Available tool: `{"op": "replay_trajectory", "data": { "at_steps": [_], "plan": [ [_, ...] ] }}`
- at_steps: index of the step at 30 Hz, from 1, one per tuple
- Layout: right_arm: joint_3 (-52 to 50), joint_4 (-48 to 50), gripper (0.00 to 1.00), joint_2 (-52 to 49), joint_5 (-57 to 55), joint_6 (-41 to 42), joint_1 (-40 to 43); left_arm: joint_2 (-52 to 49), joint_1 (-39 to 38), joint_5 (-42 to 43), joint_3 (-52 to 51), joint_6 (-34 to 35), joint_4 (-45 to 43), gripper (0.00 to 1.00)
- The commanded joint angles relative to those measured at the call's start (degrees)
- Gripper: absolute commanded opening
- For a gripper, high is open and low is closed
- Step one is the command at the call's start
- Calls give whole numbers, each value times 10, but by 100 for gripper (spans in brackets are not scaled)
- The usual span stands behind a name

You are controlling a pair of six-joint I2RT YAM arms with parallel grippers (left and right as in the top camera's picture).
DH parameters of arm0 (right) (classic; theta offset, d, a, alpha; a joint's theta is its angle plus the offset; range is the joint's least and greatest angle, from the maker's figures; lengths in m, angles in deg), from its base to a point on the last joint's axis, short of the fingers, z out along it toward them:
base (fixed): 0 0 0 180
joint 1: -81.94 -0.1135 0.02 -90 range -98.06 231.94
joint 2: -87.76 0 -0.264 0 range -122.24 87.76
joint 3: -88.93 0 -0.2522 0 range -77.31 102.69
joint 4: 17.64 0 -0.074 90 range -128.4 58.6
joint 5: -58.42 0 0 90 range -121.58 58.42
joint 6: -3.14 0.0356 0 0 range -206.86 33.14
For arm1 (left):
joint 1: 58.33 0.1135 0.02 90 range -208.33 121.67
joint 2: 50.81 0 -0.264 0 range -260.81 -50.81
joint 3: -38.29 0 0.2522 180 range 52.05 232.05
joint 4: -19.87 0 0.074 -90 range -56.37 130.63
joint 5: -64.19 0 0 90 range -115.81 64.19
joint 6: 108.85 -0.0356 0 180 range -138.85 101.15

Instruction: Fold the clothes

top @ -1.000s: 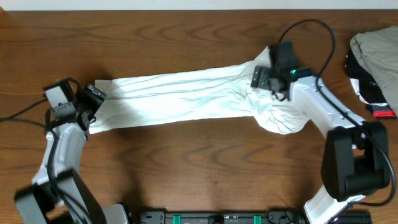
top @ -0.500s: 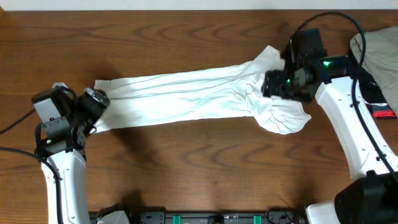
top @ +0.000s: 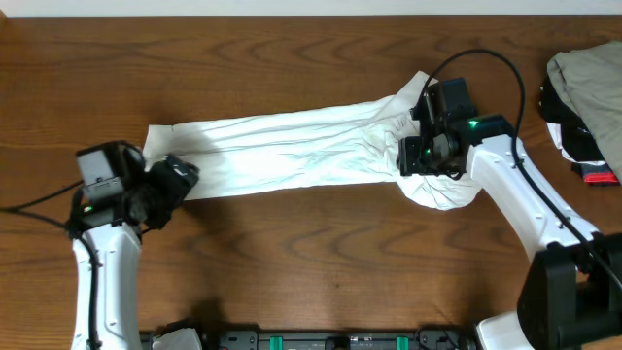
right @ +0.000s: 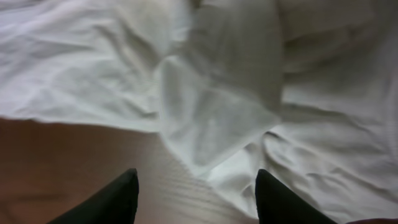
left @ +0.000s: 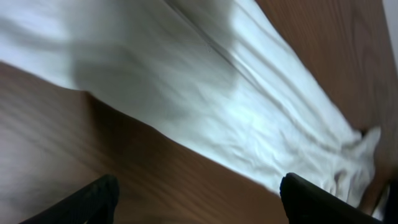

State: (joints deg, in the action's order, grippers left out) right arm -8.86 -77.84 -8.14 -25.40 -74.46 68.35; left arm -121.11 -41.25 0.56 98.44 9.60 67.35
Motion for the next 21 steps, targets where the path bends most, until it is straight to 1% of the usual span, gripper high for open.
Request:
{"op": "replay_trajectory", "data": {
  "at_steps": [1, 6, 10, 21],
  "plan": [
    [-3, 4, 61, -23, -50, 10, -3, -10, -40, 15, 7, -27, 1, 85],
    [-3, 19, 60, -65, -51, 11, -3, -47, -100, 15, 7, -27, -21, 85],
    [-3, 33, 59, -90, -51, 15, -4, -87, -132, 15, 7, -27, -47, 85],
    [-3, 53, 58, -94, -52, 24, -3, -183, -201, 15, 7, -27, -130, 85]
  ]
}}
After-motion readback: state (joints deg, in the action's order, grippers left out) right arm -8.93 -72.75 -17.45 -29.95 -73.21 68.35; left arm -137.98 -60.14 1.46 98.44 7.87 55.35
